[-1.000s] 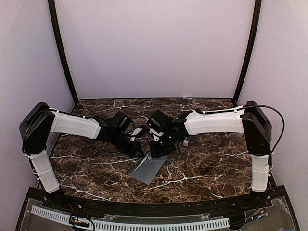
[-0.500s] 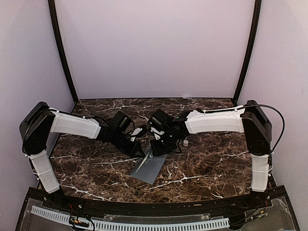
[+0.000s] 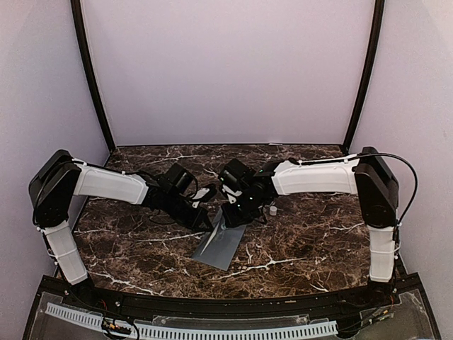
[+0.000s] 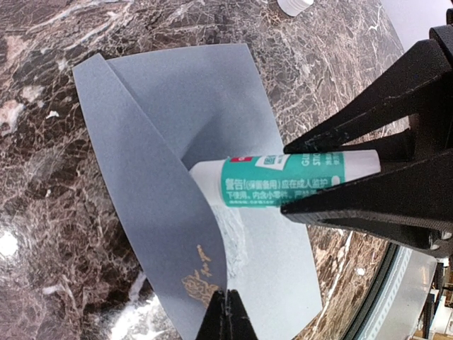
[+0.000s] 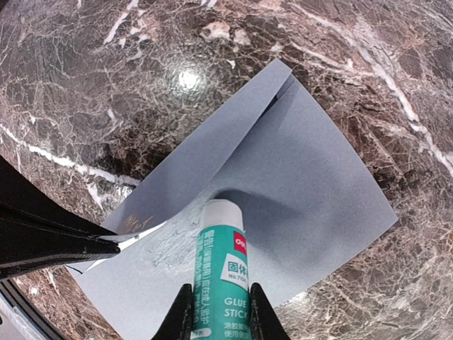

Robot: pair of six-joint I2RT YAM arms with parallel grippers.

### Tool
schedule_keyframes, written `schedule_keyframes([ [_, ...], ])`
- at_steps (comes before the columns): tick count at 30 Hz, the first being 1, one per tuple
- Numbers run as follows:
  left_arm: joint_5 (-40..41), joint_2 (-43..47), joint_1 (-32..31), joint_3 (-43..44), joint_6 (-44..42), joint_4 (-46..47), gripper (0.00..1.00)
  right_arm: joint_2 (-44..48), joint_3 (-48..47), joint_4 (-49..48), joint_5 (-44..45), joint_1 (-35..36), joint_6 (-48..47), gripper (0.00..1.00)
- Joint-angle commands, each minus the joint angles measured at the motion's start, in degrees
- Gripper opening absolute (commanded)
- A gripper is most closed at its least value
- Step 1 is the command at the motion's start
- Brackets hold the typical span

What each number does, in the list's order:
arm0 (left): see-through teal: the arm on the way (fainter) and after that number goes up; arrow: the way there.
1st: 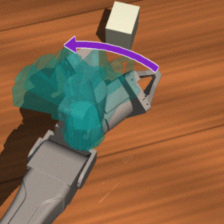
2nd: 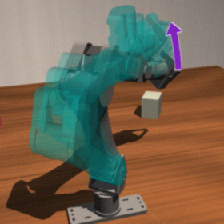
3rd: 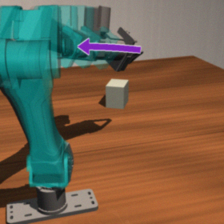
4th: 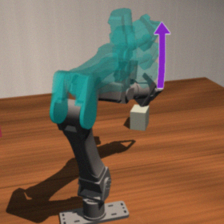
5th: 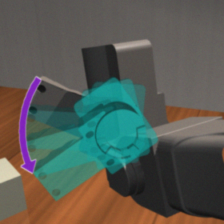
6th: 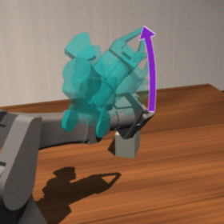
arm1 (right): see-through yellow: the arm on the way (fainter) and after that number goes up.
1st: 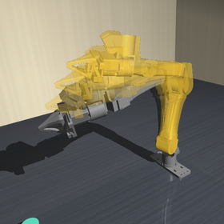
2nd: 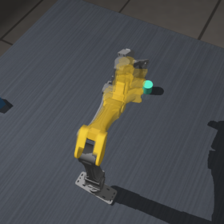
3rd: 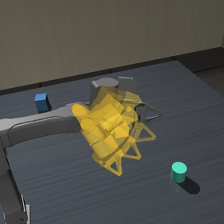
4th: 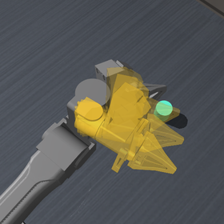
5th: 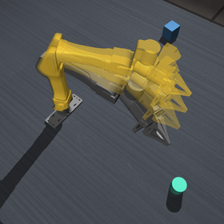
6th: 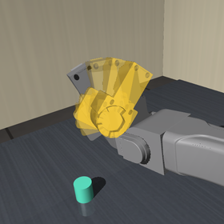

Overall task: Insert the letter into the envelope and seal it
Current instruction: Paint the envelope at the center of the board, then seal the envelope flap on the envelope.

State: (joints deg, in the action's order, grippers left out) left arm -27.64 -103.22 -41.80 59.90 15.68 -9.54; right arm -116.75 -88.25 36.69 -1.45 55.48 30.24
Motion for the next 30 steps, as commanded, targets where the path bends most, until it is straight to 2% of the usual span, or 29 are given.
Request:
schedule_keyframes([
  [1,0.04,0.04,-0.54,0.22,-0.21,-1.72,0.0,-1.81,-0.09,3.6,2.77,-1.18,-0.55,0.0],
  [6,4.5,0.62,-0.21,0.92,-0.08,-2.94,0.0,3.61,-0.01,1.44,1.72,-1.17,1.59,0.0],
  [13,6.76,3.25,0.88,0.68,-0.51,-2.44,0.04,9.97,3.4,2.33,6.13,-1.46,4.42,0.0],
  [15,6.61,4.0,0.94,0.53,-0.86,-2.14,0.13,11.85,4.91,2.11,7.16,-1.73,5.06,0.0],
  [21,5.81,8.0,0.93,-0.45,-1.27,0.13,0.57,16.87,9.38,-1.41,9.29,-2.56,6.11,0.0],
  [25,5.66,10.05,1.0,-0.97,-1.13,1.04,0.64,18.64,10.4,-3.83,9.85,-2.66,6.66,0.0],
  [30,10.45,9.92,2.97,-0.25,-1.4,-1.02,0.6,19.85,11.35,-6.25,9.48,-2.7,6.82,0.01],
])
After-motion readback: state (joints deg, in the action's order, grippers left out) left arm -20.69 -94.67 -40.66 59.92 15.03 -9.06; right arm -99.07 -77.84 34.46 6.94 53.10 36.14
